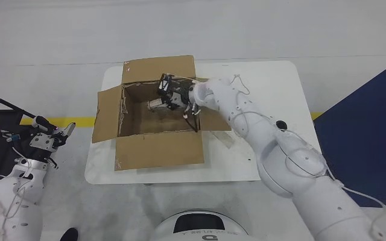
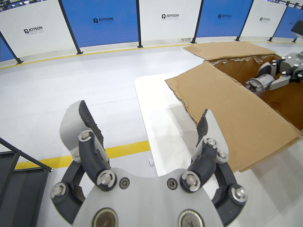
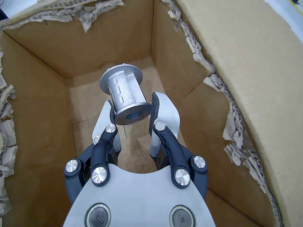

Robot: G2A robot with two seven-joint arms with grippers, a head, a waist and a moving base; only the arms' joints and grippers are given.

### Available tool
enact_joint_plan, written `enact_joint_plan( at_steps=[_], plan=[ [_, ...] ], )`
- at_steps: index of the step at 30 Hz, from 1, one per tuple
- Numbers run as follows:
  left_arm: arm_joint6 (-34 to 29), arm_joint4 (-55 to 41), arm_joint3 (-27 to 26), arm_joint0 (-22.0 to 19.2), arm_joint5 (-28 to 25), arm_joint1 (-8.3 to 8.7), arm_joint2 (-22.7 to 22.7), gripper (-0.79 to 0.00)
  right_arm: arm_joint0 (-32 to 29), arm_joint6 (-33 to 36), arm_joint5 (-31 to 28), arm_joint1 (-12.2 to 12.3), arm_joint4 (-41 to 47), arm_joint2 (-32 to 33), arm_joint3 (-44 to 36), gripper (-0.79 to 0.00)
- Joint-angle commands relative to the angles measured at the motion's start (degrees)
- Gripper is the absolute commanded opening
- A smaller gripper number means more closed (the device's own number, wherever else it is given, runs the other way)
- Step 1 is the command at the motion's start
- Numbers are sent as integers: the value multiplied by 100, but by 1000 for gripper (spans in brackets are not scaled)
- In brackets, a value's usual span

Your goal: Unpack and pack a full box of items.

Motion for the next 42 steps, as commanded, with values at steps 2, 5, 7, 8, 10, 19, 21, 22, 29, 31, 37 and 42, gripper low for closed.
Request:
enact_joint_plan(
  at_steps=[2, 5, 7, 8, 10, 19, 21, 22, 29, 31, 37, 42],
  plan=[
    [0, 0, 0, 0, 0, 0, 0, 0, -309, -166, 29, 364, -216, 263, -712, -785],
    [0, 0, 0, 0, 0, 0, 0, 0, -750, 1, 167, 750, -361, 668, -1646, -785],
    [0, 0, 0, 0, 0, 0, 0, 0, -1128, 353, 303, 1009, -437, 1014, -2393, -785],
    [0, 0, 0, 0, 0, 0, 0, 0, -1344, 582, 354, 1131, -449, 1198, -2803, -785],
    [0, 0, 0, 0, 0, 0, 0, 0, -1787, 1103, 421, 1353, -439, 1580, -3607, -785],
    [0, 0, 0, 0, 0, 0, 0, 0, -2648, 3881, 1152, 1664, 146, 2133, -5548, -508],
    [0, 0, 0, 0, 0, 0, 0, 0, -2515, 4274, 1337, 1614, 341, 1990, -5536, -443],
    [0, 0, 0, 0, 0, 0, 0, 0, -2425, 4434, 1442, 1582, 447, 1919, -5484, -416],
    [0, 0, 0, 0, 0, 0, 0, 0, -1601, 5213, 1983, 1254, 1119, 1274, -4608, -34],
    [0, 0, 0, 0, 0, 0, 0, 0, -1379, 5333, 2063, 1139, 1320, 1083, -4310, 0],
    [0, 0, 0, 0, 0, 0, 0, 0, -819, 5717, 2166, 807, 1843, 601, -3506, 0],
    [0, 0, 0, 0, 0, 0, 0, 0, -364, 6143, 2298, 400, 2074, 12, -2825, 0]
  ],
)
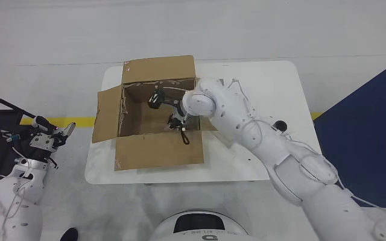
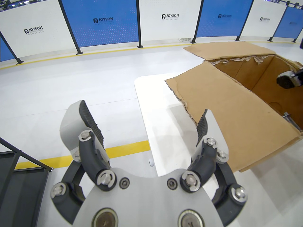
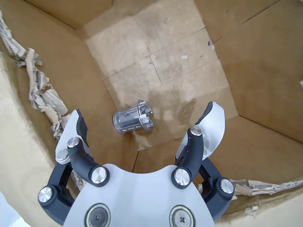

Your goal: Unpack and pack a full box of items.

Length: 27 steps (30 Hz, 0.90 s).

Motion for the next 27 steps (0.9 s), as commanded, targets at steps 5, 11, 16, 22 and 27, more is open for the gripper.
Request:
enact_joint_plan(
  at_steps=[5, 11, 16, 22, 27],
  plan=[
    [0, 0, 0, 0, 0, 0, 0, 0, 399, 249, 127, -546, 105, -643, 896, 0],
    [0, 0, 0, 0, 0, 0, 0, 0, 634, 399, 1, -1031, 155, -1032, 1749, 0],
    [0, 0, 0, 0, 0, 0, 0, 0, 758, 568, -134, -1381, 204, -1220, 2395, -62],
    [0, 0, 0, 0, 0, 0, 0, 0, 892, 645, -208, -1735, 260, -1319, 3044, -511],
    [0, 0, 0, 0, 0, 0, 0, 0, 956, 588, -119, -1971, 193, -1379, 3467, -785]
  ],
)
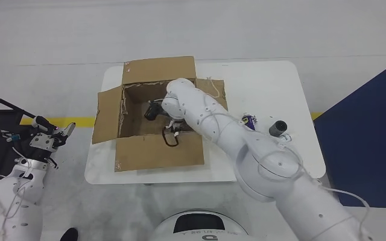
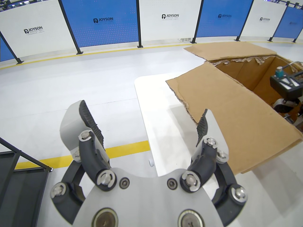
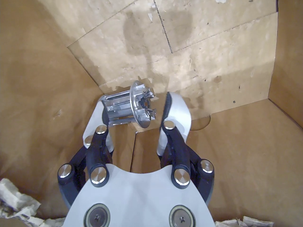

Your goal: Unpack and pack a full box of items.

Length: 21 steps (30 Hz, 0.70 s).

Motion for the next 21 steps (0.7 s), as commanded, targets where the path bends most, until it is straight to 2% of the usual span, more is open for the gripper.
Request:
enact_joint_plan(
  at_steps=[1, 10, 21],
  plan=[
    [0, 0, 0, 0, 0, 0, 0, 0, 19, -39, -17, -78, -15, -11, 144, -785],
    [0, 0, 0, 0, 0, 0, 0, 0, 207, -837, -50, -244, -280, -2, 385, -785],
    [0, 0, 0, 0, 0, 0, 0, 0, 265, -2241, 275, -86, -709, 141, 272, -785]
  ],
)
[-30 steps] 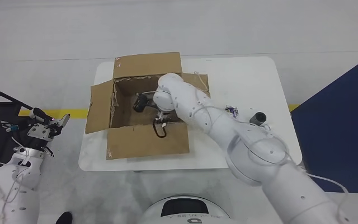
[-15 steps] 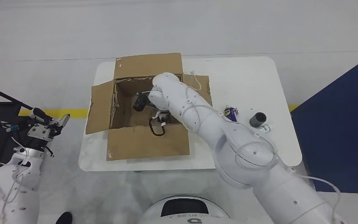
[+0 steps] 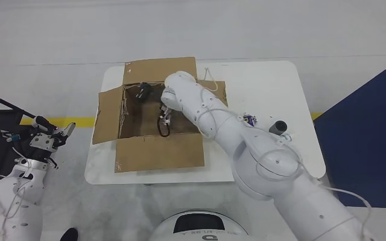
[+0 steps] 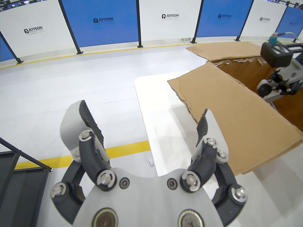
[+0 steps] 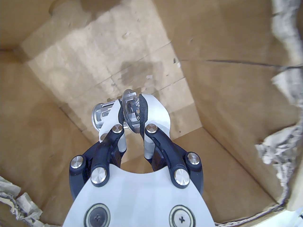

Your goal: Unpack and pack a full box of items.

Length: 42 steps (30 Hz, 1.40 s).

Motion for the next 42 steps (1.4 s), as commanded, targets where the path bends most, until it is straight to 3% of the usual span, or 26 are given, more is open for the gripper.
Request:
enact_joint_plan(
  at_steps=[1, 7, 9, 15, 20, 24, 28, 34, 42],
  plan=[
    [0, 0, 0, 0, 0, 0, 0, 0, -10, -144, 52, 48, -38, 44, -22, -785],
    [0, 0, 0, 0, 0, 0, 0, 0, -41, -565, 136, 219, -211, 175, -283, -785],
    [0, 0, 0, 0, 0, 0, 0, 0, -63, -984, 168, 316, -420, 199, -507, -785],
    [0, 0, 0, 0, 0, 0, 0, 0, -544, -2313, 897, 861, -1264, 412, -1691, -785],
    [0, 0, 0, 0, 0, 0, 0, 0, -1271, -1892, 1150, 1595, -1819, 1043, -3431, -785],
    [0, 0, 0, 0, 0, 0, 0, 0, -2176, -1317, 1010, 2205, -2390, 1818, -5055, -785],
    [0, 0, 0, 0, 0, 0, 0, 0, -3089, -959, 786, 2626, -2880, 2582, -6367, -785],
    [0, 0, 0, 0, 0, 0, 0, 0, -3859, -1021, 592, 2882, -3208, 3246, -7292, -785],
    [0, 0, 0, 0, 0, 0, 0, 0, -3977, -1021, 432, 2913, -3075, 3361, -7396, -785]
  ],
)
